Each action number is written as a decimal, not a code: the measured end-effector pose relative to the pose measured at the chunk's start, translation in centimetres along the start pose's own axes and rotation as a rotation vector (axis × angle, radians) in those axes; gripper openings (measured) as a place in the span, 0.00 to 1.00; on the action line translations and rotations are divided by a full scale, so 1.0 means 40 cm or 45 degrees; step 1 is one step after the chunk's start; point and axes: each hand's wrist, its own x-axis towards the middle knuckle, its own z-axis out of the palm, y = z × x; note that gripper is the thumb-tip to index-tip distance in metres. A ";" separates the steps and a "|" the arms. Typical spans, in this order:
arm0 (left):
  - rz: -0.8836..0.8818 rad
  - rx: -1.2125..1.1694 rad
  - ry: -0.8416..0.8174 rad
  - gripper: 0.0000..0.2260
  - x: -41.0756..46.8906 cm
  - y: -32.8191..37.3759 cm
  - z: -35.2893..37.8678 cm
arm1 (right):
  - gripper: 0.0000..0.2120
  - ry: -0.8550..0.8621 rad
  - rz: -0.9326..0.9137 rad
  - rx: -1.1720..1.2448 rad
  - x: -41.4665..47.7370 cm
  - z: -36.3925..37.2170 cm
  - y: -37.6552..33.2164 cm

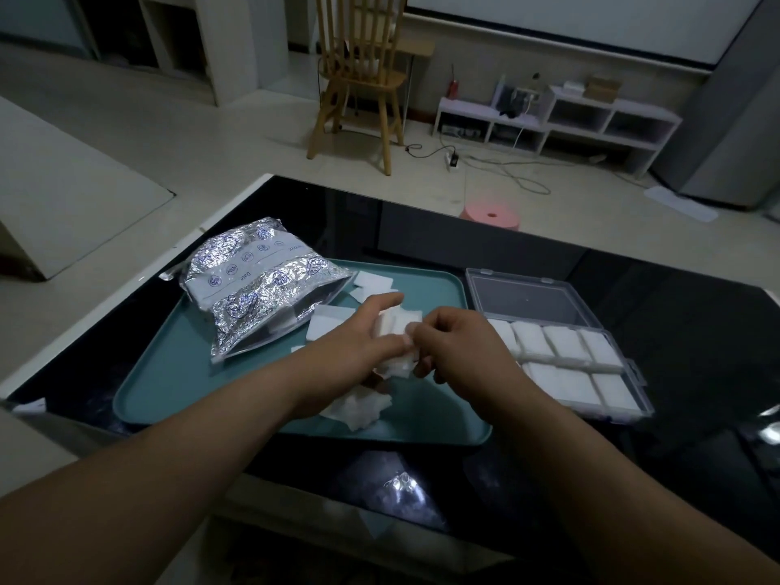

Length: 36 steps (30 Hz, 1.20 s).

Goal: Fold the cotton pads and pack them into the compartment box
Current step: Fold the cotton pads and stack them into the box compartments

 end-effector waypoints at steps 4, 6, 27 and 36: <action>0.049 0.086 -0.083 0.30 -0.011 0.003 0.013 | 0.15 -0.038 -0.009 0.039 -0.009 -0.002 -0.007; 0.033 -0.007 -0.057 0.24 -0.007 0.006 0.016 | 0.18 -0.069 -0.053 0.099 -0.013 -0.005 -0.015; -0.293 -1.113 -0.390 0.17 0.005 0.013 -0.030 | 0.16 -0.265 -0.534 -0.210 -0.031 -0.004 -0.016; -0.204 -1.042 -0.118 0.16 -0.005 0.027 -0.013 | 0.10 -0.031 -0.558 -0.273 -0.017 -0.002 0.011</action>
